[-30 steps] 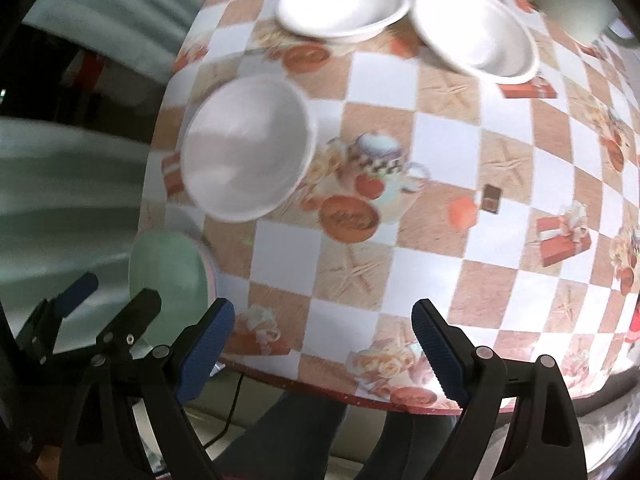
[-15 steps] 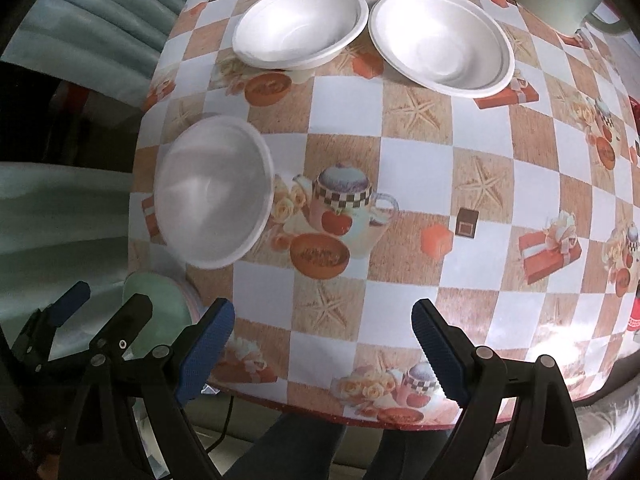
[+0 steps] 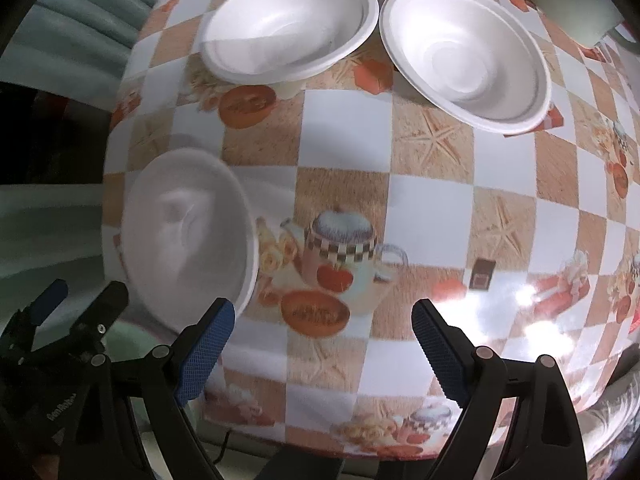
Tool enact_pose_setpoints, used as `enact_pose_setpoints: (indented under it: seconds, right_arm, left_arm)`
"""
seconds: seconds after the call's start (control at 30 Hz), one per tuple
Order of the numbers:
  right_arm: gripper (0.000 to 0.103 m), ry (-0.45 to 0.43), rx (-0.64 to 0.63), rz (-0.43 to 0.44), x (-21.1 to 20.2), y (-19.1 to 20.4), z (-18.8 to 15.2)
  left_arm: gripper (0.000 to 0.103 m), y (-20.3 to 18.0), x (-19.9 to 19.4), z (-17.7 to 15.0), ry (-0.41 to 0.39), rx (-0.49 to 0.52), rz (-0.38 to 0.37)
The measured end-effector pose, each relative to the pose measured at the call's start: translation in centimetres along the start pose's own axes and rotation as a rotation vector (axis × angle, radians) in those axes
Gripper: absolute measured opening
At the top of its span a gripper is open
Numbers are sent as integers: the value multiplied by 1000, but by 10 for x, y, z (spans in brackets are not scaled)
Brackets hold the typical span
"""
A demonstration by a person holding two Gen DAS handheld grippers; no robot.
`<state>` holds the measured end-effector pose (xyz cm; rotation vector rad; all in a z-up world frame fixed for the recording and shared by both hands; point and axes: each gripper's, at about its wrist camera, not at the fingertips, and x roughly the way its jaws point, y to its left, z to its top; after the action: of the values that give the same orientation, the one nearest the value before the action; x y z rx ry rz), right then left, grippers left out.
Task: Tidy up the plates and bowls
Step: 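Move both grippers to the white bowl rim and close them on it, then lift the white bowl with both grippers and carry it over the green plate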
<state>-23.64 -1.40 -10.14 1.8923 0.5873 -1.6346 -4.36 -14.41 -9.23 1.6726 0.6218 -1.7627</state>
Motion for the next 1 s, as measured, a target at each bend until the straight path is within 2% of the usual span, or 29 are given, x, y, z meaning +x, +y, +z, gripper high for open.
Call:
enact_pose_setpoints:
  seconds: [0.17, 0.33, 0.37, 0.43, 0.47, 0.5, 0.57, 0.6, 0.63, 0.73, 0.83, 1.0]
  right_arm:
    - [91, 14, -21, -20, 18, 9, 14]
    - [91, 20, -49, -62, 34, 15, 22]
    - [91, 21, -54, -62, 37, 15, 23]
    - [91, 18, -69, -59, 41, 17, 24]
    - [91, 16, -76, -56, 43, 17, 25]
    - [87, 11, -81, -45, 44, 19, 25]
    - [63, 16, -80, 45, 49, 22, 28]
    - [48, 23, -82, 89, 50, 24, 27]
    - [36, 24, -92, 99, 50, 26, 27]
    - [17, 24, -115, 121, 51, 33, 26]
    - [17, 30, -93, 137, 53, 31, 26]
    - [17, 40, -72, 135, 55, 10, 22]
  left_arm:
    - [103, 0, 21, 18, 27, 1, 6]
    - [98, -6, 40, 26, 49, 48, 16]
    - [93, -6, 43, 25, 55, 55, 13]
    - [76, -11, 52, 24, 76, 81, -1]
    - [58, -13, 56, 23, 90, 91, -5]
    - [44, -16, 61, 22, 108, 99, -24]
    - [35, -19, 61, 19, 103, 102, -57]
    - [29, -22, 61, 17, 99, 118, -61]
    - [29, -24, 61, 16, 93, 127, -58]
    - [29, -26, 60, 14, 83, 140, -54]
    - [28, -23, 63, 13, 96, 118, -72]
    - [28, -39, 62, 4, 93, 159, -73]
